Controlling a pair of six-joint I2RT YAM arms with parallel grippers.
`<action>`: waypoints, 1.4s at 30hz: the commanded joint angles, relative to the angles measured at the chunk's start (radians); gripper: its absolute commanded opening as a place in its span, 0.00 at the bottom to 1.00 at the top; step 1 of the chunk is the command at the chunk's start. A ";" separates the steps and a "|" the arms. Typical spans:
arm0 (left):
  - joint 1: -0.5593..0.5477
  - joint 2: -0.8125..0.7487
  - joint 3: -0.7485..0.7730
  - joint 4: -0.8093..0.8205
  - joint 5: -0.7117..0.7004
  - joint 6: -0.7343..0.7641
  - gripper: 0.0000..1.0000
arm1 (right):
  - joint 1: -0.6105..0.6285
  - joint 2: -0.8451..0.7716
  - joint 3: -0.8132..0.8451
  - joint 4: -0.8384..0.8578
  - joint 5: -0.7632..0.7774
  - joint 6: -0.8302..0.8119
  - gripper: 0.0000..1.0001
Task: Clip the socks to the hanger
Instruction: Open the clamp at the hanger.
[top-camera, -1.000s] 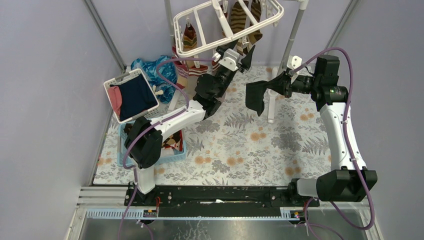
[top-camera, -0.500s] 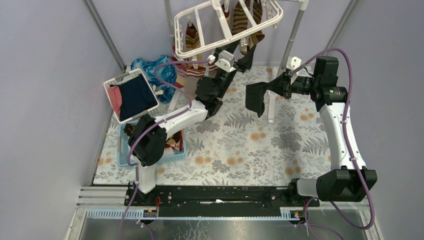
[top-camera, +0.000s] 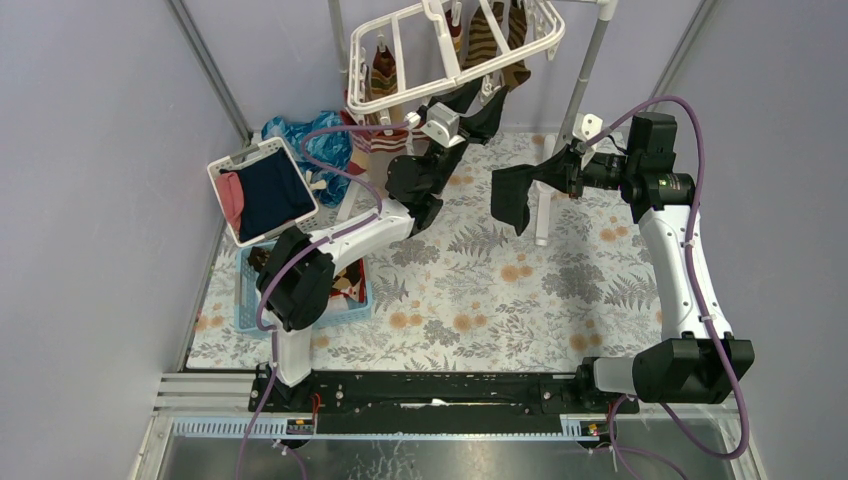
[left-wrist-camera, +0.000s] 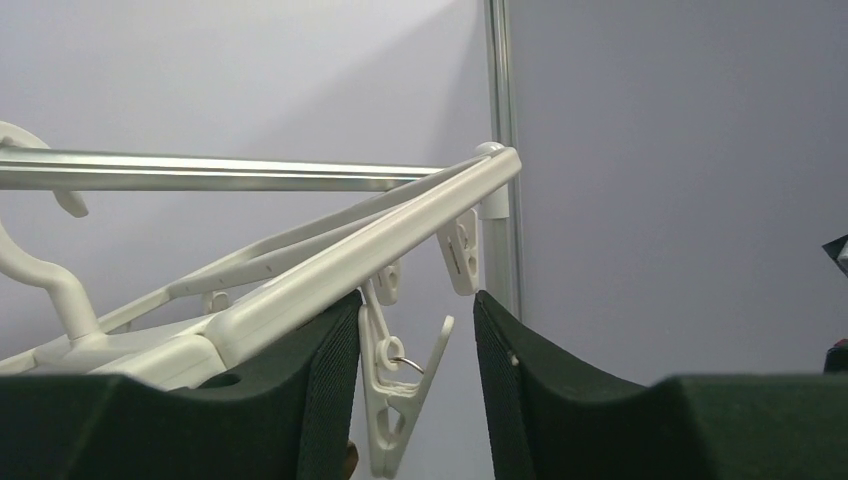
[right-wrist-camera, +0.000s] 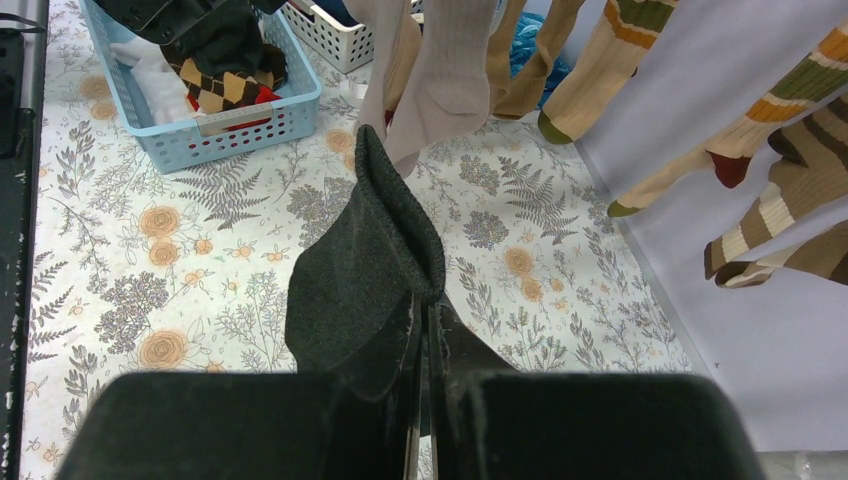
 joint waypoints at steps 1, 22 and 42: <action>0.006 0.000 -0.004 0.068 0.014 -0.017 0.49 | -0.004 -0.012 0.001 0.004 -0.034 -0.014 0.00; 0.024 -0.064 -0.042 0.005 -0.019 -0.183 0.03 | -0.005 0.052 0.034 0.264 -0.095 0.288 0.00; 0.094 -0.119 -0.089 -0.047 -0.022 -0.642 0.00 | 0.073 0.272 0.140 1.060 -0.173 1.168 0.00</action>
